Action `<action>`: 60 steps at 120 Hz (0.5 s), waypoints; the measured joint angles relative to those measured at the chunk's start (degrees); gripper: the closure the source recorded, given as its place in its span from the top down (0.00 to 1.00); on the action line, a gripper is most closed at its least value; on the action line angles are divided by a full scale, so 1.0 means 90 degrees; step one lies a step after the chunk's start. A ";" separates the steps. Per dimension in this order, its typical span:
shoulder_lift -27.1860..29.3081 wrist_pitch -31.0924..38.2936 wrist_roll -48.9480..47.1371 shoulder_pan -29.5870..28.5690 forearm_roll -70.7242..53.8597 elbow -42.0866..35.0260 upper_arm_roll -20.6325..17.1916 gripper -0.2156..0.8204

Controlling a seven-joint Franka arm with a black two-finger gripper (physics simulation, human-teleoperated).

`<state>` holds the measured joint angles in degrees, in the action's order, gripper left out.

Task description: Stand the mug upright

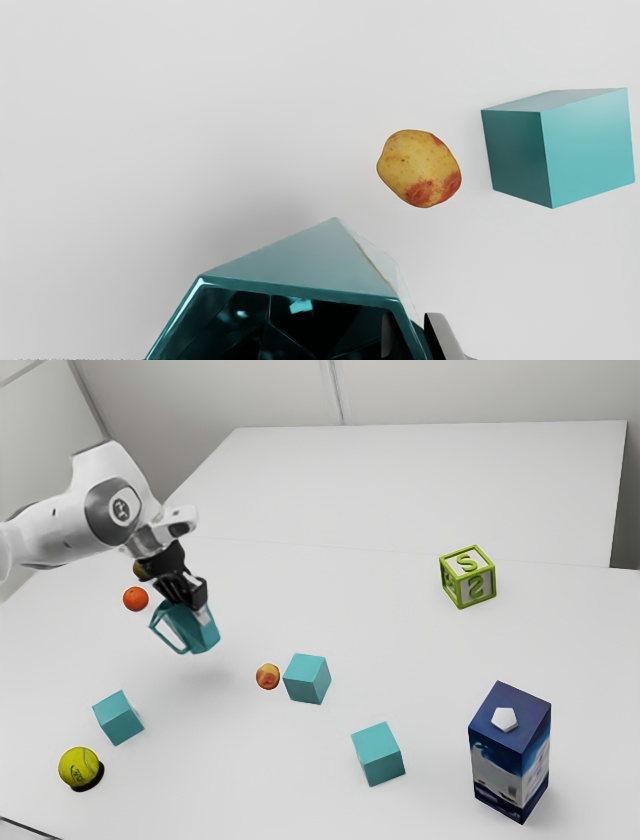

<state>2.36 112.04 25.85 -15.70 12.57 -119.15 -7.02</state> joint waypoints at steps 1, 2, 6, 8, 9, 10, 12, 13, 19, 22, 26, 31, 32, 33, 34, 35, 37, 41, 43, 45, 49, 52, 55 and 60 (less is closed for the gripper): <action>0.0007 0.0027 -0.0030 -0.0007 -0.0027 -0.0013 -0.0020 0.04; 0.0013 0.0053 -0.0060 -0.0013 -0.0053 -0.0025 -0.0037 0.04; 0.0039 0.0149 -0.0182 -0.0028 -0.0155 -0.0080 -0.0089 0.04; 0.0054 0.0194 -0.0244 -0.0033 -0.0204 -0.0110 -0.0107 0.04; 0.0062 0.0215 -0.0275 -0.0035 -0.0227 -0.0127 -0.0115 0.04; 0.0070 0.0235 -0.0306 -0.0037 -0.0248 -0.0144 -0.0121 0.04; 0.0083 0.0279 -0.0367 -0.0039 -0.0286 -0.0187 -0.0131 0.04; 0.0088 0.0303 -0.0397 -0.0042 -0.0303 -0.0214 -0.0137 0.04; 0.0107 0.0453 -0.0574 -0.0073 -0.0390 -0.0367 -0.0175 0.04; 0.0111 0.0522 -0.0665 -0.0093 -0.0460 -0.0437 -0.0200 0.04; 0.0114 0.0603 -0.0790 -0.0126 -0.0560 -0.0498 -0.0242 0.04; 0.0115 0.0691 -0.0943 -0.0141 -0.0655 -0.0572 -0.0287 0.04; 0.0114 0.0709 -0.0973 -0.0140 -0.0672 -0.0587 -0.0293 0.04; 0.0115 0.0731 -0.1004 -0.0139 -0.0693 -0.0610 -0.0300 0.04; 0.0115 0.0751 -0.1034 -0.0136 -0.0713 -0.0630 -0.0306 0.04; 0.0115 0.0772 -0.1064 -0.0132 -0.0733 -0.0650 -0.0312 0.04; 0.0112 0.0818 -0.1122 -0.0122 -0.0772 -0.0688 -0.0320 0.04; 0.0103 0.0908 -0.1236 -0.0108 -0.0837 -0.0744 -0.0343 0.04; 0.0098 0.0955 -0.1290 -0.0100 -0.0866 -0.0770 -0.0353 0.04; 0.0092 0.1006 -0.1343 -0.0091 -0.0900 -0.0797 -0.0362 0.04; 0.0080 0.1107 -0.1445 -0.0078 -0.0965 -0.0844 -0.0382 0.04; 0.0073 0.1178 -0.1518 -0.0073 -0.1005 -0.0868 -0.0399 0.04; 0.0064 0.1252 -0.1590 -0.0067 -0.1041 -0.0893 -0.0415 0.04; 0.0052 0.1379 -0.1711 -0.0064 -0.1119 -0.0939 -0.0447 0.04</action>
<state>2.83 124.45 10.45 -16.27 2.50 -127.60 -11.05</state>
